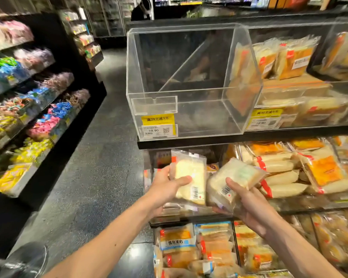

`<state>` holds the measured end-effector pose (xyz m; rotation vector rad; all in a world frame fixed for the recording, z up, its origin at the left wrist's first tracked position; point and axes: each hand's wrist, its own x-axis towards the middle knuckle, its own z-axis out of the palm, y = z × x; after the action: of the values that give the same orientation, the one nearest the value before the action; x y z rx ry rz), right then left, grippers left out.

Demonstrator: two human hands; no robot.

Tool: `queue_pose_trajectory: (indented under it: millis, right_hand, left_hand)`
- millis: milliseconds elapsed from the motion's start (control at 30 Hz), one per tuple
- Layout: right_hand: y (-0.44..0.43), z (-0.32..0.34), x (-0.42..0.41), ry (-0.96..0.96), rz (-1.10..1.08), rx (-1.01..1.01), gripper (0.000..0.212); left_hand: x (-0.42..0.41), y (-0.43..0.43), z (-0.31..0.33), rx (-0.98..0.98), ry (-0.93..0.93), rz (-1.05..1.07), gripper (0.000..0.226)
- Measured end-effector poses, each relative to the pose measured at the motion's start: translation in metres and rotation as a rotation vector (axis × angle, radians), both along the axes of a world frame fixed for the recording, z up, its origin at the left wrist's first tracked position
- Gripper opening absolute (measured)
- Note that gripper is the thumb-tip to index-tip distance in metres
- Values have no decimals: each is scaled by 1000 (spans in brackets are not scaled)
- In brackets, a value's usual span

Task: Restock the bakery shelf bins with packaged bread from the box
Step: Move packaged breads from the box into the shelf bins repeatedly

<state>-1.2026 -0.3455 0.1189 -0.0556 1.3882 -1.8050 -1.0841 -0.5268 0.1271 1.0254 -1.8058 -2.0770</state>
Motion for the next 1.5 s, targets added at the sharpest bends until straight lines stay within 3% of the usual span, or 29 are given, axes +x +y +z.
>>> queue_pose_trajectory:
  millis: [100, 200, 367, 467, 633, 867, 1067, 1133, 1200, 1267, 1300, 1433, 1500]
  right_hand:
    - [5, 1, -6, 1, -6, 29, 43]
    - [7, 1, -10, -13, 19, 31, 45]
    - [6, 4, -15, -29, 77, 61, 45]
    - [6, 6, -17, -43, 96, 77, 41]
    - [7, 7, -19, -80, 115, 109, 32]
    - [7, 0, -28, -98, 138, 131, 34]
    - [-4, -1, -30, -107, 152, 154, 42]
    - [-8, 0, -30, -87, 155, 140, 42]
    - [-14, 2, -29, -36, 159, 140, 43]
    - [-21, 7, -26, 56, 170, 137, 49]
    - [-25, 9, -24, 139, 201, 143, 53]
    - [-41, 9, -12, 631, 333, 246, 75]
    - [-50, 1, -6, 905, 351, 364, 97]
  left_hand:
    - [-4, -20, -4, -355, -113, 34, 28]
    - [-16, -33, -11, -783, -354, -52, 15]
    - [-44, -39, -32, -1332, -616, -257, 14]
    - [-59, -49, -49, -1572, -748, -390, 32]
    - [-71, -63, -79, -1799, -853, -580, 39]
    - [-80, -68, -97, -1693, -922, -785, 41]
    - [-76, -70, -83, -1534, -919, -791, 36]
    - [-73, -62, -67, -1420, -765, -645, 31]
    - [-69, -49, -49, -1223, -426, -356, 25]
    - [-60, -27, -24, -866, -130, -181, 24]
    - [-55, -16, -13, -716, -53, -196, 27]
    - [-38, 11, 12, -459, 15, -290, 67]
    - [-35, 12, 10, -242, 67, -225, 59]
